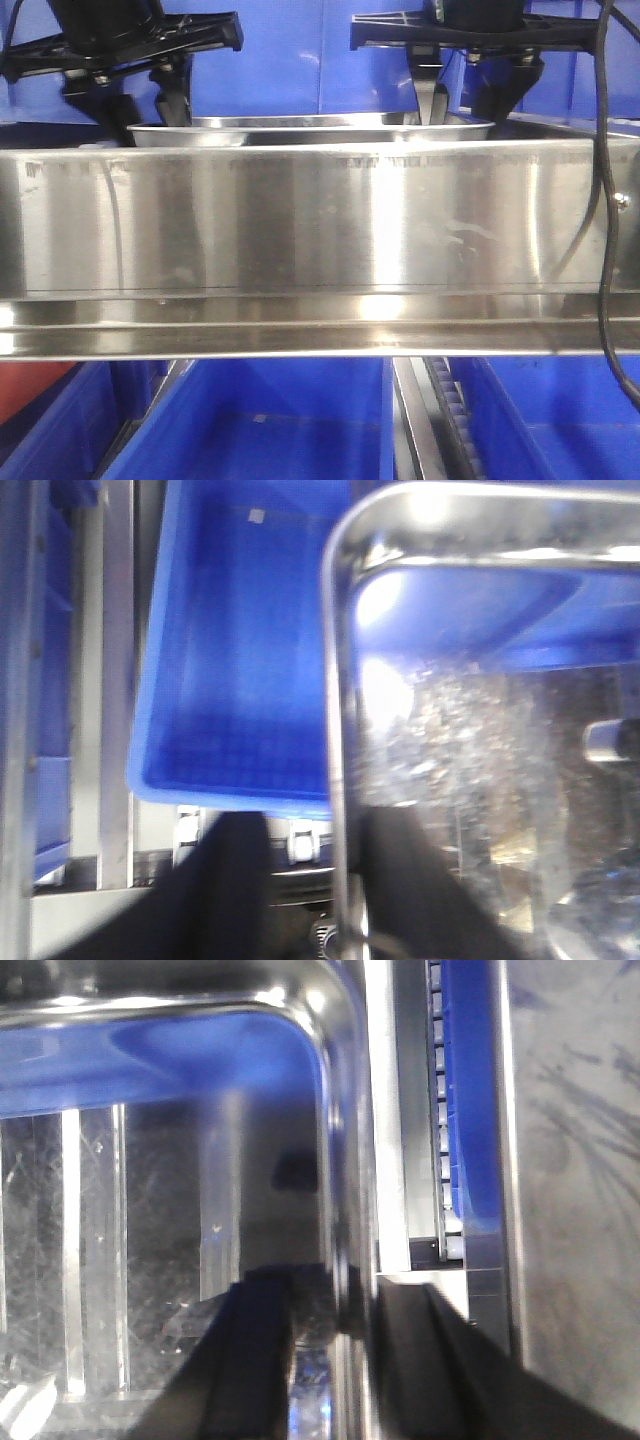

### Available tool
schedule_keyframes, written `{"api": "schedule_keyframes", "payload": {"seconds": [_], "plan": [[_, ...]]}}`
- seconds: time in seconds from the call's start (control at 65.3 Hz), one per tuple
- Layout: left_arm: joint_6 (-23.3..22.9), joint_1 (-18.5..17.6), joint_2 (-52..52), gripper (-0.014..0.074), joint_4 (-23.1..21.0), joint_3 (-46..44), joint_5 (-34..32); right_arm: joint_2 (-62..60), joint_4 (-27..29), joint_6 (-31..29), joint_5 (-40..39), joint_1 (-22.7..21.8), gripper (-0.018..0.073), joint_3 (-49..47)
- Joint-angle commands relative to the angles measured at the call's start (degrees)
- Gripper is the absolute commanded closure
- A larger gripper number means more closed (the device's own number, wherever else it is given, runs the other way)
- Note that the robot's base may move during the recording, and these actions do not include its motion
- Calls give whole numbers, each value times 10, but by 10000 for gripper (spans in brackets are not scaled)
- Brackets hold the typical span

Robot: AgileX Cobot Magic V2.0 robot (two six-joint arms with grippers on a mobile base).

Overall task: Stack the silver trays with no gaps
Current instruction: 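Grasp the silver tray's side rims with left and right grippers, then lift the silver tray up and back off the shelf with both grippers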

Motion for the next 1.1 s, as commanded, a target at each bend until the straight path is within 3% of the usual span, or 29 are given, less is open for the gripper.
{"api": "schedule_keyframes", "payload": {"seconds": [0.0, 0.031, 0.107, 0.49, 0.643, 0.781, 0.949, 1.087], "plan": [[-5, 2, 0, 589, 0, -3, 0, -1, -3, -1, -1, 1, 517, -4], [-5, 2, 0, 625, 0, -3, -1, -1, -3, -1, -1, 1, 555, -4], [-5, 2, 0, 610, 0, -3, -1, -1, -3, -1, -1, 1, 638, -4], [-5, -6, -36, 610, 2, -29, 30, -56, -39, 2, -1, 1, 637, -14], [-43, -27, -88, 610, 32, -32, 31, -102, -59, 9, -1, 8, 637, -14], [-86, -57, -136, 612, 84, -32, 37, -142, -127, 44, -1, 43, 637, -14], [-104, -94, -187, 612, 94, -32, 54, -185, -169, 77, -1, 97, 637, -7], [-150, -131, -230, 612, 145, -25, 70, -227, -195, 116, -1, 141, 637, 17]]}}
